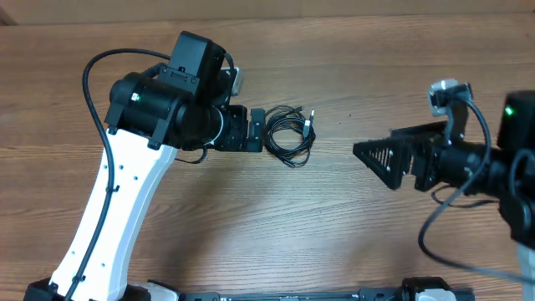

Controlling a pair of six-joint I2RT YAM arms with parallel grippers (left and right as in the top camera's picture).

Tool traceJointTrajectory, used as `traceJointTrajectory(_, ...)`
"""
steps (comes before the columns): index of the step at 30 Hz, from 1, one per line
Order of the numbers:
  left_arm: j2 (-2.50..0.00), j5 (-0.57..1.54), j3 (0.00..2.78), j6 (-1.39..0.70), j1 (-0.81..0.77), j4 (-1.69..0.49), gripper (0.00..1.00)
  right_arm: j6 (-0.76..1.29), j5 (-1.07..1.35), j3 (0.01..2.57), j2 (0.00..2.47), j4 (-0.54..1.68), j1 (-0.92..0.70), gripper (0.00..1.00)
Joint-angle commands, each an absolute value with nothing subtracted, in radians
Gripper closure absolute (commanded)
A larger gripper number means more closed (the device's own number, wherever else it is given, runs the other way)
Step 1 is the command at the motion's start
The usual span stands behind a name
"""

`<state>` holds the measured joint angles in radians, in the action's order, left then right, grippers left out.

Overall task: Untangle cables
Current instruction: 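Bring the right gripper toward the cable coil beside the left gripper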

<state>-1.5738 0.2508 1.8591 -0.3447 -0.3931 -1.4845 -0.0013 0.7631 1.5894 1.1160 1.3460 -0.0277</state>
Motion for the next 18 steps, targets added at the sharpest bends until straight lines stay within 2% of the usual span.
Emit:
traceJointTrajectory(1,-1.626,0.253,1.874,-0.367,-0.401,-1.467,0.00,0.004,0.829,1.610,1.187,1.341,-0.031,0.00)
traceJointTrajectory(13,-1.812,0.253,1.874,-0.285,-0.399,-1.368,0.00,0.113,0.741,1.610,1.479,1.338,-0.033,0.04)
traceJointTrajectory(18,-1.906,0.266,1.874,-0.296,-0.402,-1.341,0.05,0.112,0.741,1.609,1.568,1.365,-0.054,0.04)
